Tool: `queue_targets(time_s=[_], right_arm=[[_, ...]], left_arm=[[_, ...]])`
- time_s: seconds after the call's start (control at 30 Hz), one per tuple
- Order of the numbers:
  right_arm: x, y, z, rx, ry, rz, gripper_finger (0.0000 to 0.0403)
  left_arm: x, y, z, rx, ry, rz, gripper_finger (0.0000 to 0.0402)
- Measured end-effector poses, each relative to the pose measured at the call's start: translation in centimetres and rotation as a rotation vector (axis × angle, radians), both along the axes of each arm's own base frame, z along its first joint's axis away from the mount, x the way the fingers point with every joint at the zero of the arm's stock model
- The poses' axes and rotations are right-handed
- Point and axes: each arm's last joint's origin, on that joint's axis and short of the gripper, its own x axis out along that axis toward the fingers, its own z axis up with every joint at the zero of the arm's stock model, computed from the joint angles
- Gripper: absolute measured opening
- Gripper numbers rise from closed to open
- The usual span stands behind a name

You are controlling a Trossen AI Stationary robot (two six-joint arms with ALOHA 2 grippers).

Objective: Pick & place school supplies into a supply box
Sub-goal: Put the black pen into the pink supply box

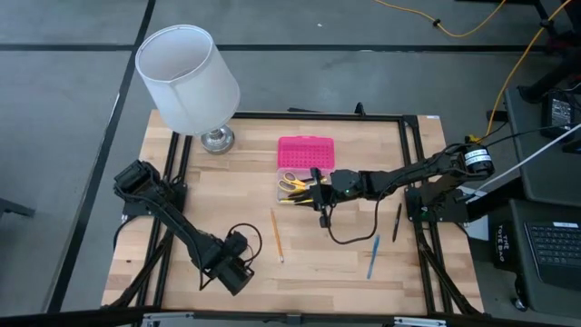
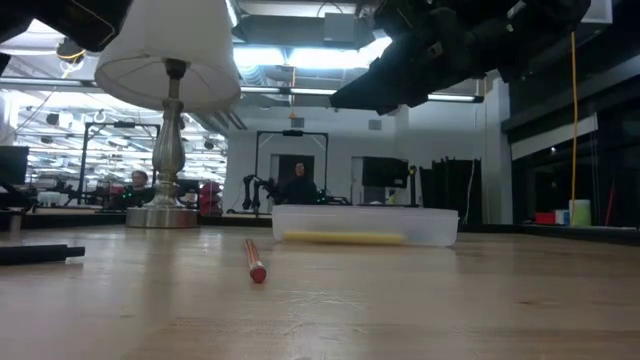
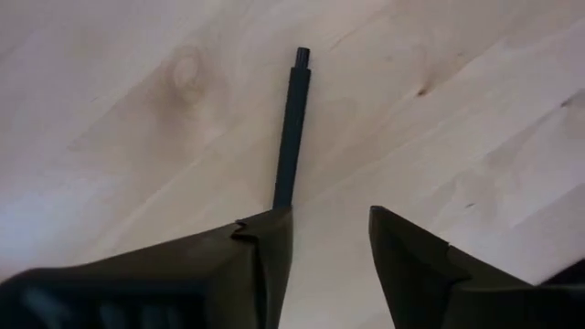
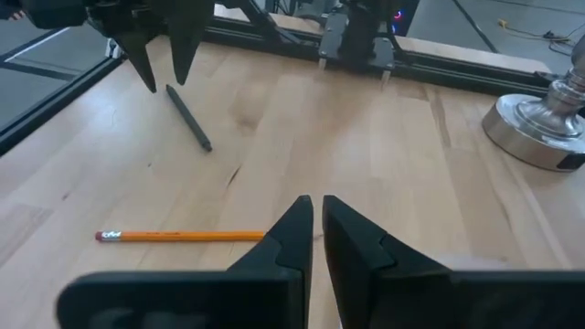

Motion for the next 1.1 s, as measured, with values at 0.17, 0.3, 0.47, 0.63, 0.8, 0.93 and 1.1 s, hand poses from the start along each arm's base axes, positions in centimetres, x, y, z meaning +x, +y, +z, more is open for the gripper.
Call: queue_targets(time_s=[0.17, 0.3, 0.47, 0.63, 0.8, 0.93, 1.1], right_arm=[[0.0, 0.0, 0.0, 0.002, 0.005, 0.000, 0.0036], [0.0, 0.1, 0.0, 0.011, 0.005, 0.025, 0.0036], [0.0, 0.1, 0.0, 0.017, 0.005, 0.042, 0.0036], [0.0, 0.1, 0.0, 0.017, 0.005, 0.042, 0.0036], [0.0, 0.1, 0.0, 0.017, 0.003, 0.041, 0.0036], [0.0, 0.1, 0.1, 0.019, -0.008, 0.040, 0.0036], [0.0, 0.1, 0.1, 0.039, -0.009, 0.032, 0.0036]], left_arm=[[-0.2, -0.2, -0.1, 0.015, -0.005, -0.024, 0.0141], [-0.2, -0.2, -0.1, 0.014, -0.004, -0.024, 0.0141], [-0.2, -0.2, -0.1, 0.013, -0.004, -0.021, 0.0141], [0.0, -0.4, -1.1, 0.014, 0.040, 0.008, 0.0141], [0.4, -0.7, -3.1, 0.020, 0.121, -0.039, 0.0141], [0.6, -0.8, -4.3, 0.042, 0.153, -0.043, 0.0141], [0.7, -0.9, -5.1, 0.048, 0.181, -0.080, 0.0141]])
